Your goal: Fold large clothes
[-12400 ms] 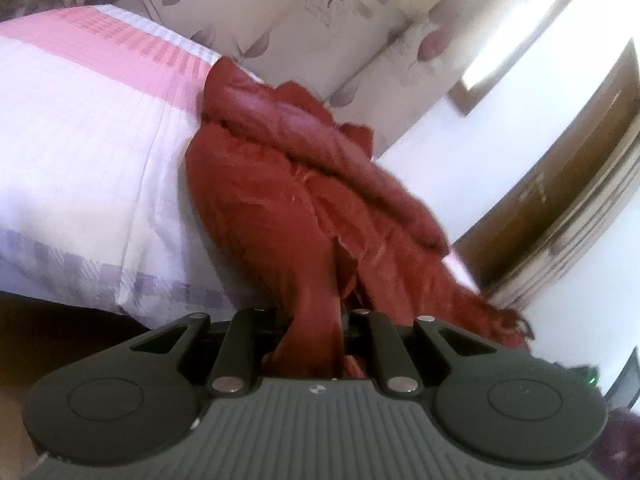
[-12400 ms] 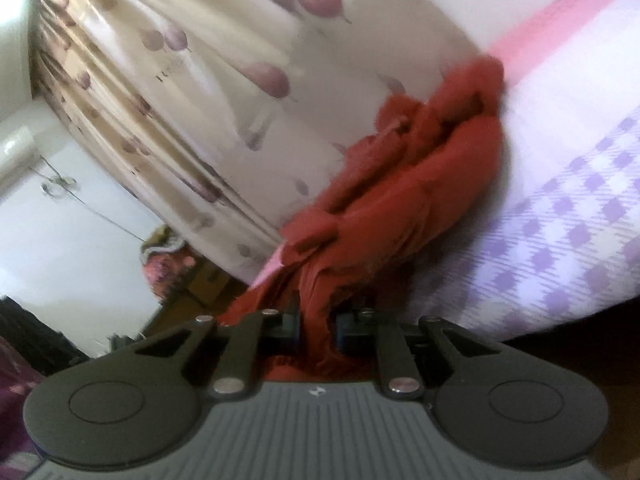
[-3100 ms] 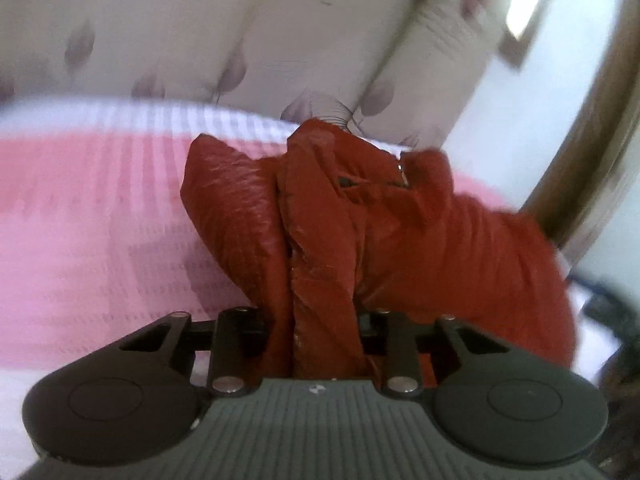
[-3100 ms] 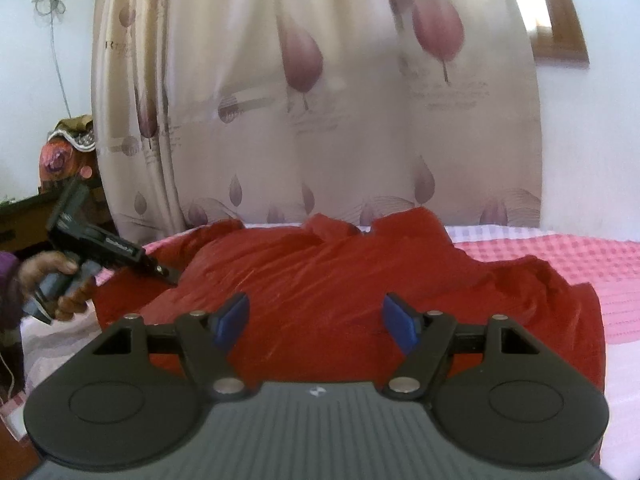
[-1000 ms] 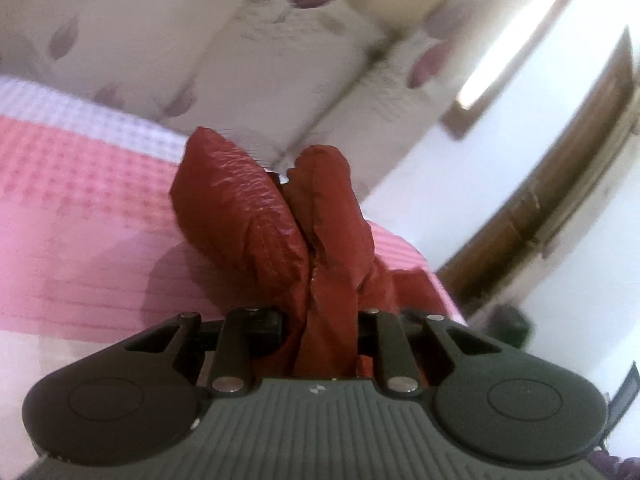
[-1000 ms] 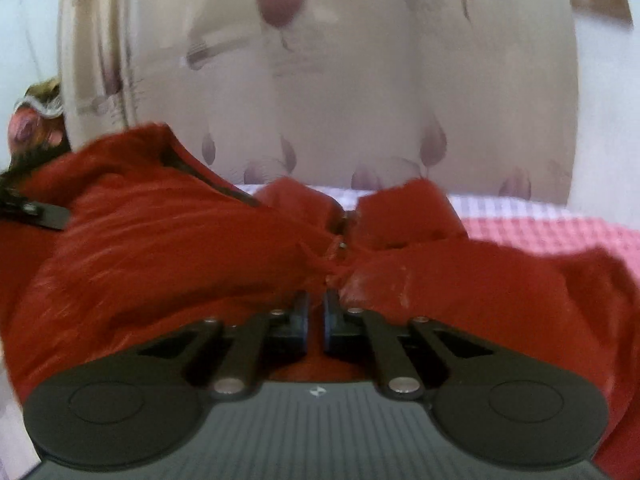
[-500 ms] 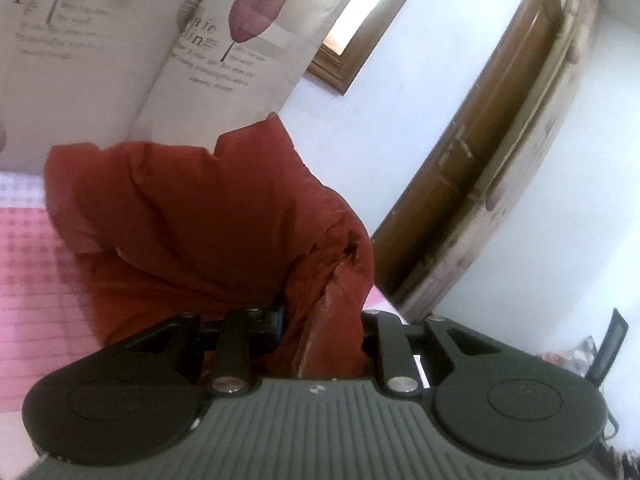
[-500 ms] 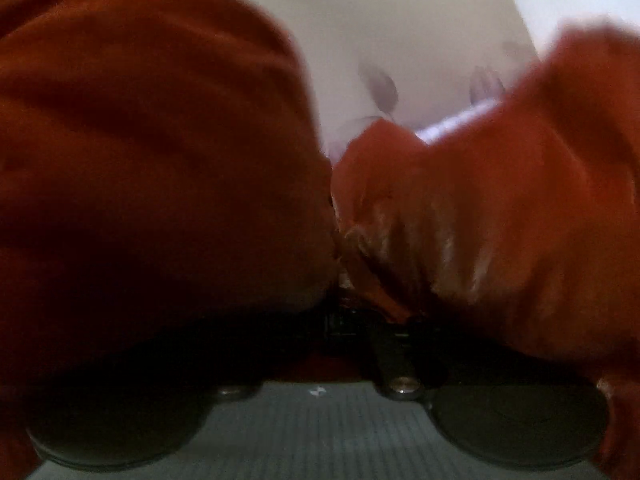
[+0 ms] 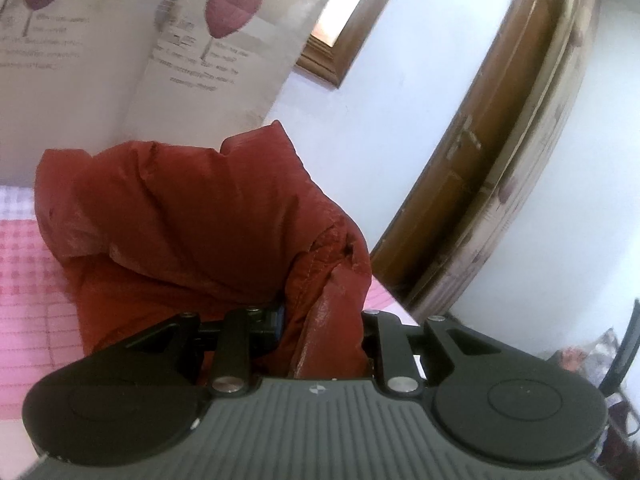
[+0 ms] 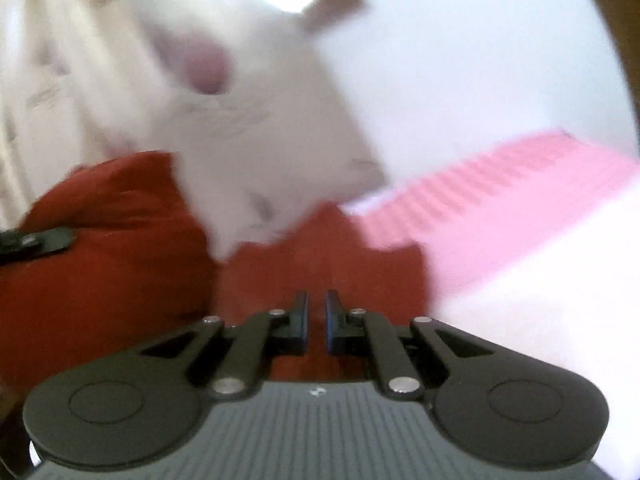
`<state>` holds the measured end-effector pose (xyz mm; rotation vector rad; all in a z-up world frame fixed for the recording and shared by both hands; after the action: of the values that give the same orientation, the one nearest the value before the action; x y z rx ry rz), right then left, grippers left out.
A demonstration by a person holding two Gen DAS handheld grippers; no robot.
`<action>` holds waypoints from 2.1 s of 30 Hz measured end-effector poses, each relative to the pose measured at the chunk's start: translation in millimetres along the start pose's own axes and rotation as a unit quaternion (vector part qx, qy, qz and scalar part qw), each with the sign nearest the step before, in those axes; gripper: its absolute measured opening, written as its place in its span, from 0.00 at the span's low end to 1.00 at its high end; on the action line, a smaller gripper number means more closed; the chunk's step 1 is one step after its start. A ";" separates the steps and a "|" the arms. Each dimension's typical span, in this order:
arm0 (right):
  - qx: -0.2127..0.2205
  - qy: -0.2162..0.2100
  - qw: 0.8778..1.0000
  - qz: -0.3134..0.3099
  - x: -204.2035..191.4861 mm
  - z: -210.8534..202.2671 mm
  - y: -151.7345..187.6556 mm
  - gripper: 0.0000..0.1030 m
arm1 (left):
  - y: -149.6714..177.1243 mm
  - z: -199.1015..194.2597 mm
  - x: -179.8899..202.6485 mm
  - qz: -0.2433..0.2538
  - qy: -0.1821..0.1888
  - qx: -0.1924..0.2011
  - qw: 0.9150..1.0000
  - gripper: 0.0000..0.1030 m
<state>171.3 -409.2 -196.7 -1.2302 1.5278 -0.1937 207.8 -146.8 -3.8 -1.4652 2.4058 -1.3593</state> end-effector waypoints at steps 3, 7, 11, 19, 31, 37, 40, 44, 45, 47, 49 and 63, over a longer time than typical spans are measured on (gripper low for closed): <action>-0.016 -0.025 0.999 0.041 17.6 5.0 11.6 0.07 | -1.4 20.6 21.6 0.025 -0.014 -0.004 1.000 0.26; -0.034 -0.049 0.996 0.071 11.3 22.2 22.4 0.07 | 1.7 55.5 51.3 0.072 -0.038 -0.007 0.997 0.30; -0.042 -0.063 0.994 0.083 14.0 24.8 27.5 0.06 | 13.4 90.9 65.9 0.086 -0.038 -0.003 0.996 0.39; -0.002 -0.069 0.994 0.090 60.4 -30.3 -13.8 0.10 | 43.6 136.9 86.7 0.155 -0.065 0.030 0.985 0.63; -0.105 -0.024 0.969 -0.221 -72.9 -14.2 -125.3 0.92 | 69.4 176.4 111.9 0.249 -0.095 0.041 0.963 0.86; -0.159 0.068 0.939 -0.298 -56.9 28.3 -112.4 0.33 | 86.3 137.9 116.9 0.220 -0.051 0.069 0.972 0.85; -0.154 0.066 0.945 -0.280 -38.0 27.5 -106.0 0.32 | 99.8 97.3 114.4 0.167 -0.044 0.111 0.979 0.85; -0.137 0.033 0.960 -0.243 -17.7 24.3 -102.7 0.32 | 108.1 72.4 100.6 0.127 -0.056 0.149 0.979 0.73; -0.131 0.016 0.965 -0.227 -11.4 25.3 -108.6 0.32 | 106.6 78.9 100.3 0.134 -0.048 0.135 0.981 0.64; -0.124 -0.020 0.974 -0.189 -1.1 21.6 -110.3 0.33 | 106.1 95.2 104.0 0.148 -0.022 0.107 0.983 0.58; -0.121 -0.041 0.979 -0.159 6.4 23.1 -111.0 0.33 | 110.9 111.5 116.2 0.194 -0.018 0.102 0.976 0.57; -0.141 -0.002 0.977 -0.157 12.7 33.0 -103.5 0.35 | 123.1 167.8 106.4 0.302 -0.065 0.059 0.949 0.56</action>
<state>259.8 -449.5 -146.7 -1.6974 1.3833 -0.1842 130.3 -312.6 -149.1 -0.6667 2.3445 -1.1799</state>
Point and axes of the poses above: each gripper's, at about its wrist camera, not at the fingertips, and z roughly the way its jaws point, x to its right, y to its underside, the point moved 5 cm from there along z, roughly the way its jaws point, and after that the axes turned 13 degrees about -x, right-handed, at the moved point
